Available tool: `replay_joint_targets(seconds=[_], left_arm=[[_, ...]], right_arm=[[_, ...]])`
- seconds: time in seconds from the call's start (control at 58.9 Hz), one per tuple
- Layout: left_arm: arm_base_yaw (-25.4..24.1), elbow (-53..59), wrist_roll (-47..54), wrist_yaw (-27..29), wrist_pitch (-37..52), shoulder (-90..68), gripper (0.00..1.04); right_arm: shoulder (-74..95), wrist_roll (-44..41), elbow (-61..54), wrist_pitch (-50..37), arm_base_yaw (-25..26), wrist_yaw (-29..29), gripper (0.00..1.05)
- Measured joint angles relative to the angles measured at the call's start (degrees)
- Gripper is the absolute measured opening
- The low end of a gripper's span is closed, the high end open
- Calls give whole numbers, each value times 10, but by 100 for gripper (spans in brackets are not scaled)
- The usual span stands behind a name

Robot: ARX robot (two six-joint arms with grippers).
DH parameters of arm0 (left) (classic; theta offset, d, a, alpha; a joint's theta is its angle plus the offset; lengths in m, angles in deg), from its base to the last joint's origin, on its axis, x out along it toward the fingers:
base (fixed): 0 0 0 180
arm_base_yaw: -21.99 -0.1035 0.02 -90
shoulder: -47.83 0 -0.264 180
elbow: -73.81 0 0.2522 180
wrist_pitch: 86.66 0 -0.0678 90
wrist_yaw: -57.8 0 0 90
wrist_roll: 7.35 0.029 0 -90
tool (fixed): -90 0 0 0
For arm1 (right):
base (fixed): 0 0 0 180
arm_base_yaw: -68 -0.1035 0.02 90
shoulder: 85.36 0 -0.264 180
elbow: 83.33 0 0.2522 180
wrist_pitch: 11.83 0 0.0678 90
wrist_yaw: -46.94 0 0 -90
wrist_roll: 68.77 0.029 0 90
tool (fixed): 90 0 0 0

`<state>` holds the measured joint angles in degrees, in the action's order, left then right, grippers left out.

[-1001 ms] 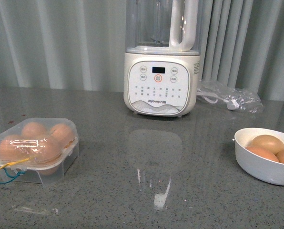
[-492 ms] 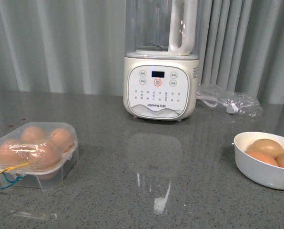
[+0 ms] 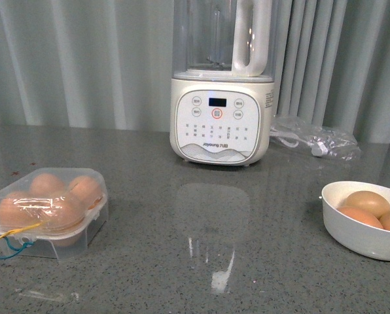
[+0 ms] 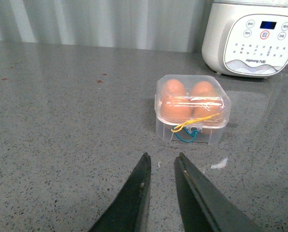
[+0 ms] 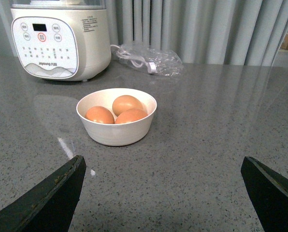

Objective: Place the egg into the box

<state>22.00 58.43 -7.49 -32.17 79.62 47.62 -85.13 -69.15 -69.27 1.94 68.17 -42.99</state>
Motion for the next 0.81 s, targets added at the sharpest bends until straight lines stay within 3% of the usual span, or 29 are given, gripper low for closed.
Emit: replay_joint_targets(seconds=[0.254, 0.407, 0.814], left_arm=[[0, 0, 0, 0, 0, 0, 65], [0, 0, 0, 0, 0, 0, 100], [0, 0, 0, 0, 0, 0, 98]], right_arm=[[0, 0, 0, 0, 0, 0, 98], [0, 0, 0, 0, 0, 0, 98], [0, 0, 0, 0, 0, 0, 98]])
